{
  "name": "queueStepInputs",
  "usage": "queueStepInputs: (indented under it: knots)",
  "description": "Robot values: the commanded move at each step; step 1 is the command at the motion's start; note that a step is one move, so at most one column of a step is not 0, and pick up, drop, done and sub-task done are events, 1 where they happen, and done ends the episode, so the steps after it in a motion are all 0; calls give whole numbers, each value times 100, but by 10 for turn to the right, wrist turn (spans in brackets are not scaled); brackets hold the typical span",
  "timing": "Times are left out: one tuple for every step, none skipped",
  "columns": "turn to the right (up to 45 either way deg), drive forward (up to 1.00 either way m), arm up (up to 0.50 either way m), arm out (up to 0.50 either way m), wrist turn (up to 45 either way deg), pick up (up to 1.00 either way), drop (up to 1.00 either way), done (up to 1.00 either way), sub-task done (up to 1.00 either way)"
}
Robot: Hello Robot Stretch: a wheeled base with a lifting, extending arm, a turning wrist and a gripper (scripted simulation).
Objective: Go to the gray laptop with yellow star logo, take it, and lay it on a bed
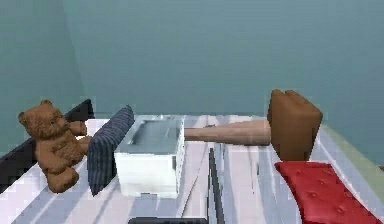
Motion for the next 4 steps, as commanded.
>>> queueStepInputs:
  knots:
    - [0,15,0,0,0,0,0,0,0]
    - [150,0,0,0,0,0,0,0,0]
    - [-210,0,0,0,0,0,0,0,0]
    - [240,0,0,0,0,0,0,0,0]
